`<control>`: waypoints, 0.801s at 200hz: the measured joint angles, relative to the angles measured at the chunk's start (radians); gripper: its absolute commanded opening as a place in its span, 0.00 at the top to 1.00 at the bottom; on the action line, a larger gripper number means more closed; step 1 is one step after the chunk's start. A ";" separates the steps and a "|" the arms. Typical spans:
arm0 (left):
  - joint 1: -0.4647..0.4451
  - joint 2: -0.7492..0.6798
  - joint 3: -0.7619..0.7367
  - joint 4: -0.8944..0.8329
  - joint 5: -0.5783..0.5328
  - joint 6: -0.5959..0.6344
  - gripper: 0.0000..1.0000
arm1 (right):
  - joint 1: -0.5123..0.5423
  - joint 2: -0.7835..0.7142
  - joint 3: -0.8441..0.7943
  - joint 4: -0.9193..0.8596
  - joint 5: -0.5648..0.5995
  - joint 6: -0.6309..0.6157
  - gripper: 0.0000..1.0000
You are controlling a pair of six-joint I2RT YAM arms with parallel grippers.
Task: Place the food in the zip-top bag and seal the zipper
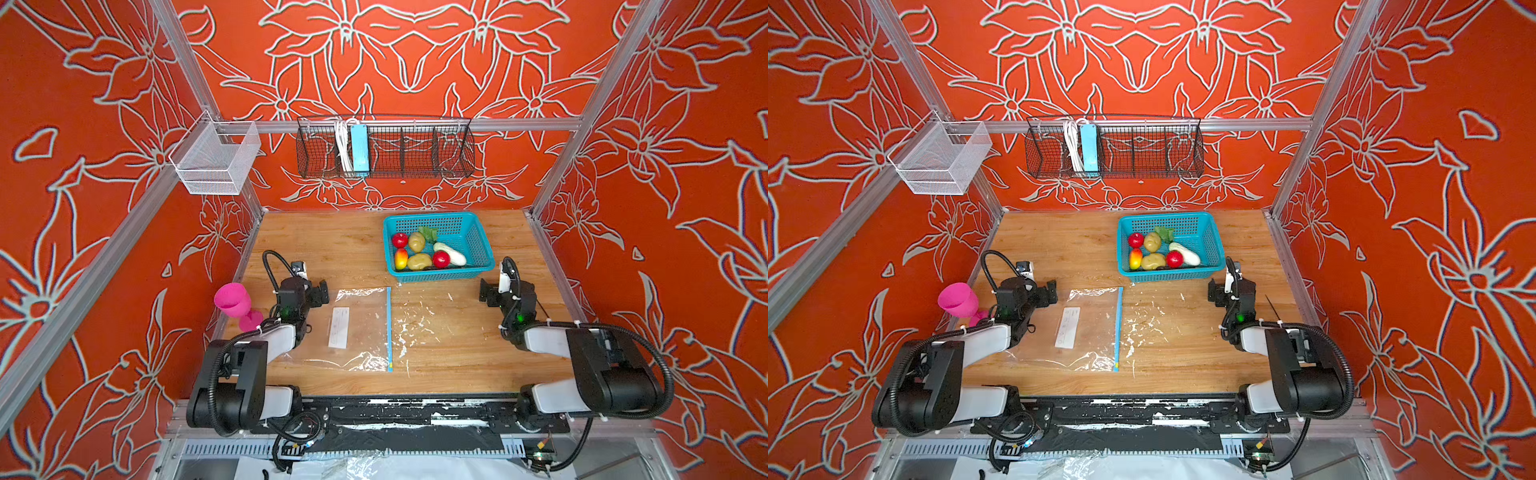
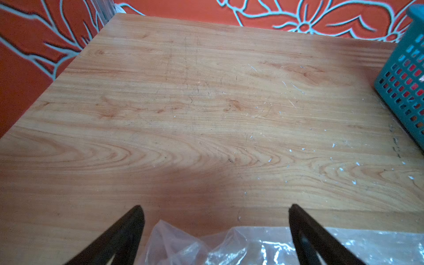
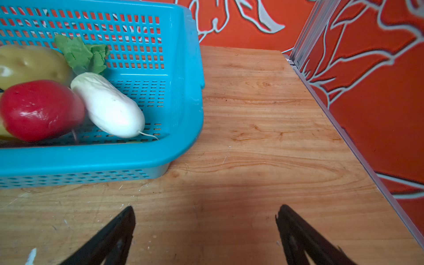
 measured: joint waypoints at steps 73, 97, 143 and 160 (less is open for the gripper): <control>0.008 0.000 0.000 0.000 0.026 0.003 0.03 | 0.000 0.000 0.000 0.000 0.000 0.000 0.02; 0.012 0.000 0.000 0.000 0.039 0.003 0.03 | 0.000 0.000 0.000 0.000 0.000 0.000 0.02; 0.022 0.000 0.000 0.000 0.058 0.002 0.03 | 0.000 0.000 0.000 0.000 0.000 0.000 0.02; 0.022 0.000 0.000 0.000 0.061 0.002 0.03 | 0.000 0.000 0.000 0.000 0.000 0.000 0.02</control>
